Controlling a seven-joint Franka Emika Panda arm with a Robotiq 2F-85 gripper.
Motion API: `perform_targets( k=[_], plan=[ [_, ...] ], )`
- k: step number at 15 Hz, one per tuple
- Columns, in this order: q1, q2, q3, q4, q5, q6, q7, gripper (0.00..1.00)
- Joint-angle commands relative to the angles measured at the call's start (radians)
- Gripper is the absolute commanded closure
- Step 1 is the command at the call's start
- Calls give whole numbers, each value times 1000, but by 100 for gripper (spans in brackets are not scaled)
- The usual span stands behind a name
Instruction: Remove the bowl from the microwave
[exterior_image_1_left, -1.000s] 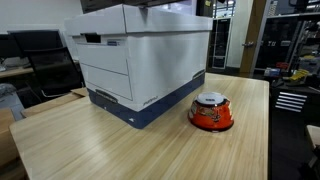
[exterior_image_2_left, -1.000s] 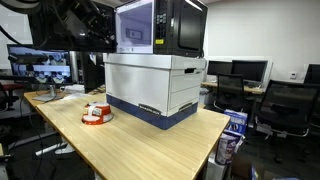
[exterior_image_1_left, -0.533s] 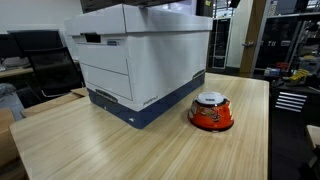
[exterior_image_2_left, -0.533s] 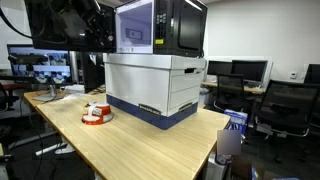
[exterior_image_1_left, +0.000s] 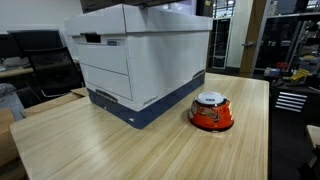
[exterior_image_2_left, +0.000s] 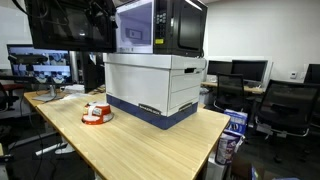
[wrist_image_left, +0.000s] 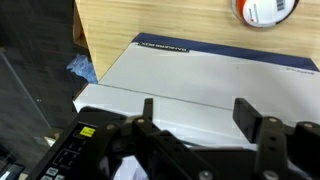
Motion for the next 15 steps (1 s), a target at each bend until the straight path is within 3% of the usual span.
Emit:
perform_targets(
  k=[1,15],
  plan=[
    [38,-23,-20,45,74,22,36,0],
    [158,-177,-46,64,251,230,-14,0]
  ],
)
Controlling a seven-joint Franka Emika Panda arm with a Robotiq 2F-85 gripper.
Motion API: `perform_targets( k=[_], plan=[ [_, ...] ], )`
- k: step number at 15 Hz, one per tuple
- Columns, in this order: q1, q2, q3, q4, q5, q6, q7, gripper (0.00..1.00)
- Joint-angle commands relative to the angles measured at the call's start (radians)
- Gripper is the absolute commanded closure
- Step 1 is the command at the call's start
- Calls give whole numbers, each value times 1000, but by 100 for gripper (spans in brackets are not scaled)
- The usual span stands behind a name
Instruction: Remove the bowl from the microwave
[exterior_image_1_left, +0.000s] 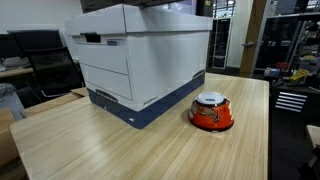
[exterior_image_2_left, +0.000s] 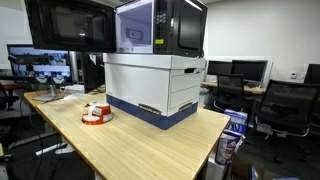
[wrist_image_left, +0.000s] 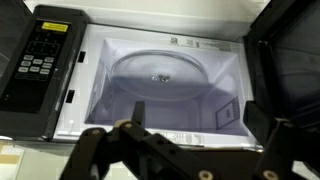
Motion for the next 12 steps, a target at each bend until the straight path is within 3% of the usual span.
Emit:
perform_targets(
  k=[1,12],
  plan=[
    [45,-49,-12,-21,47,57,-35,0],
    [218,-102,-47,-58,126,203,-140,0]
  ],
)
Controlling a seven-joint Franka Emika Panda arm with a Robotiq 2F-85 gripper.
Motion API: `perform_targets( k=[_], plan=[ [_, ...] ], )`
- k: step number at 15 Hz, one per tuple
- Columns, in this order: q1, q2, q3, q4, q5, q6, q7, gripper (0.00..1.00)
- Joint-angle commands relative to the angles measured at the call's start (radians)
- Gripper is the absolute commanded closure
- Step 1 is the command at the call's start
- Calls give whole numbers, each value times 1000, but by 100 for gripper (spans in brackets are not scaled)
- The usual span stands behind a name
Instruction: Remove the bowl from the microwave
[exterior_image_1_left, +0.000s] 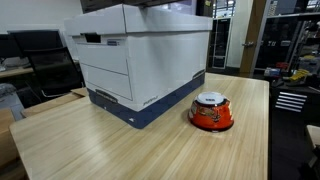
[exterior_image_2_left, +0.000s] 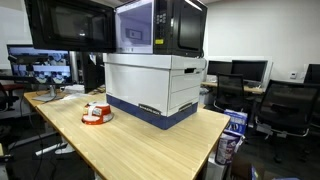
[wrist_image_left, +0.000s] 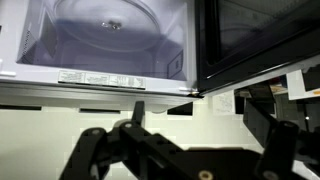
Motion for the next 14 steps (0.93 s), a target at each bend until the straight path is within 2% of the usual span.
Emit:
perform_targets(
  k=[1,8,14],
  plan=[
    [70,-26,-28,-36,58,54,-89,0],
    [213,-51,-77,-71,123,82,-241,0],
    [208,-55,-32,-88,84,36,-251,0]
  ],
)
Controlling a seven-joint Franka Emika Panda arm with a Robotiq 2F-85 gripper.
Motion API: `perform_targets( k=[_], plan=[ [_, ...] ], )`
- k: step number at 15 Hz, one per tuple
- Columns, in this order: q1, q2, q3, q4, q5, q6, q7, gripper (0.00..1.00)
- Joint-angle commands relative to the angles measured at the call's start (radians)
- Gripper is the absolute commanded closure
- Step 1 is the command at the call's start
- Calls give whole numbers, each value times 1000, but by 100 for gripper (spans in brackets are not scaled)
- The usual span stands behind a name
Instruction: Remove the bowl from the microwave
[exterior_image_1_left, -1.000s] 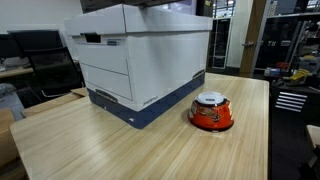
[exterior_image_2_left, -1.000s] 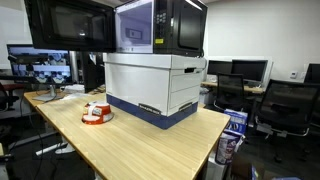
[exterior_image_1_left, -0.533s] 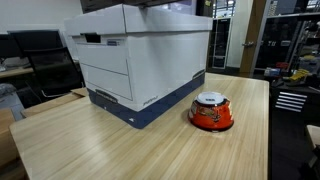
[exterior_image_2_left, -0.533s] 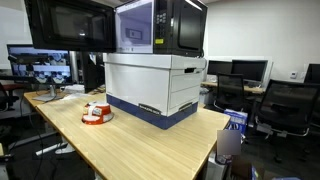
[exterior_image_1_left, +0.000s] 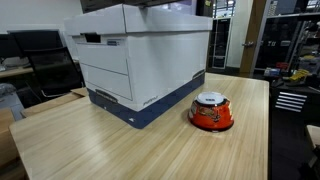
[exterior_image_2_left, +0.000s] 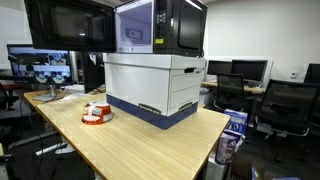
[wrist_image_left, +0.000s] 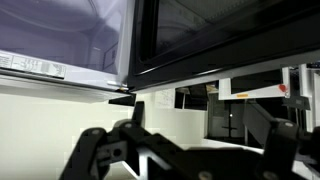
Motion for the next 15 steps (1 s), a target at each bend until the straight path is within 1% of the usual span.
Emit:
perform_targets(
  k=[1,3,5,7,10,15],
  plan=[
    [-18,-8,34,-25,-7,-14,-31,0],
    [-26,-4,52,-35,-19,-37,-28,0],
    [-51,2,74,-40,-44,-60,-16,0],
    [-109,12,110,-41,-96,-79,11,0],
    [-199,26,153,-33,-171,-62,55,0],
    [-322,41,190,-20,-255,-47,131,0]
  ],
)
